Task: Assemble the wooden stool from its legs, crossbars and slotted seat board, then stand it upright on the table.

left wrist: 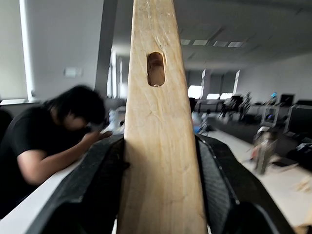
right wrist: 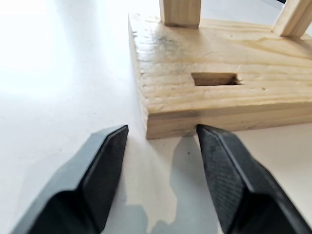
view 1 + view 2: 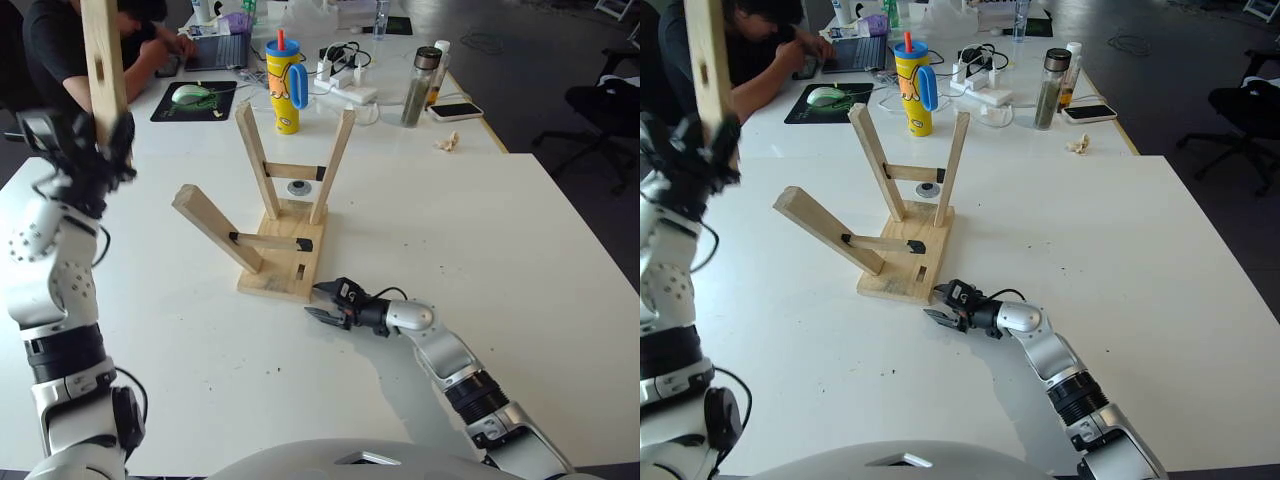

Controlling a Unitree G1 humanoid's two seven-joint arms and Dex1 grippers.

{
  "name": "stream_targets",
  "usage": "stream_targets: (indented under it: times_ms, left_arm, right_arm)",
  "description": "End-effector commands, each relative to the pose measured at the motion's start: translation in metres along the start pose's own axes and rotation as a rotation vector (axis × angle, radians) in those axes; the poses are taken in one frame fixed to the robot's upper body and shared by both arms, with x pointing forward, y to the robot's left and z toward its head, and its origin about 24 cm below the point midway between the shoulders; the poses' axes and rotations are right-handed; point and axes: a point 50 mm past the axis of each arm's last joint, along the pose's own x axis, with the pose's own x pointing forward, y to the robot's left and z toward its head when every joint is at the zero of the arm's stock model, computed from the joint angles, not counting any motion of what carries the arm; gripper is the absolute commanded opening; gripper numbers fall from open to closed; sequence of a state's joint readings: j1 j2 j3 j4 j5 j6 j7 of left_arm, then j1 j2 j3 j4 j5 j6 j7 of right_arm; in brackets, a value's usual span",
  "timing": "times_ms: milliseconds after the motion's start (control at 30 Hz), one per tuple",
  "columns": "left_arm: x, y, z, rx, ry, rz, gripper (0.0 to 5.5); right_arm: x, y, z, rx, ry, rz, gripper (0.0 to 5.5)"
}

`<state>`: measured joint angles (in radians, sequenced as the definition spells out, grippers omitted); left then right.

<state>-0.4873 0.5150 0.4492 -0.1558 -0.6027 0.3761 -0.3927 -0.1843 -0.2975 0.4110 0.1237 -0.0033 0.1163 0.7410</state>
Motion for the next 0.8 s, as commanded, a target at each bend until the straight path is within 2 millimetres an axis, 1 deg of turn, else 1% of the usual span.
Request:
stream_targets:
  times_ms: [33, 67, 133, 200, 267, 300, 333, 367, 433, 500, 600, 700, 800]
  left_arm:
    - [0.016, -0.051, 0.046, -0.203, -0.1, -0.399, 2.06]
    - [0.018, -0.064, 0.055, -0.261, -0.097, -0.499, 2.06]
    - [0.015, -0.084, 0.065, -0.321, -0.064, -0.652, 2.06]
    - [0.008, -0.102, 0.064, -0.39, 0.004, -0.792, 2.06]
    - [-0.004, -0.122, 0.049, -0.465, 0.11, -0.908, 2.06]
    - [-0.011, -0.131, 0.037, -0.505, 0.171, -0.947, 2.06]
    - [-0.017, -0.138, 0.027, -0.55, 0.22, -0.973, 2.06]
    - [-0.023, -0.144, 0.015, -0.597, 0.26, -0.98, 2.06]
    - [-0.036, -0.155, -0.009, -0.668, 0.335, -0.97, 2.06]
    - [-0.046, -0.161, -0.025, -0.731, 0.38, -0.956, 2.06]
    - [-0.063, -0.162, -0.049, -0.794, 0.464, -0.925, 2.06]
    - [-0.079, -0.162, -0.069, -0.818, 0.556, -0.923, 2.06]
    - [-0.087, -0.16, -0.077, -0.833, 0.592, -0.933, 2.06]
  right_arm:
    - [-0.034, -0.01, -0.009, 0.109, 0.025, -0.066, 2.59]
    - [-0.043, -0.013, -0.007, 0.155, 0.007, -0.075, 2.59]
    - [-0.059, -0.018, -0.002, 0.248, -0.036, -0.082, 2.59]
    - [-0.074, -0.024, 0.005, 0.315, -0.097, -0.09, 2.59]
    - [-0.088, -0.028, 0.012, 0.336, -0.151, -0.096, 2.59]
    - [-0.095, -0.03, 0.014, 0.384, -0.149, -0.068, 2.59]
    - [-0.101, -0.031, 0.019, 0.459, -0.183, -0.022, 2.59]
    - [-0.107, -0.034, 0.025, 0.541, -0.227, 0.021, 2.59]
    - [-0.119, -0.038, 0.04, 0.622, -0.305, 0.091, 2.59]
    - [-0.127, -0.043, 0.048, 0.654, -0.337, 0.104, 2.59]
    - [-0.137, -0.045, 0.06, 0.765, -0.397, 0.184, 2.59]
    - [-0.148, -0.033, 0.069, 0.821, -0.4, 0.33, 3.04]
    - [-0.161, -0.029, 0.074, 0.87, -0.421, 0.426, 3.51]
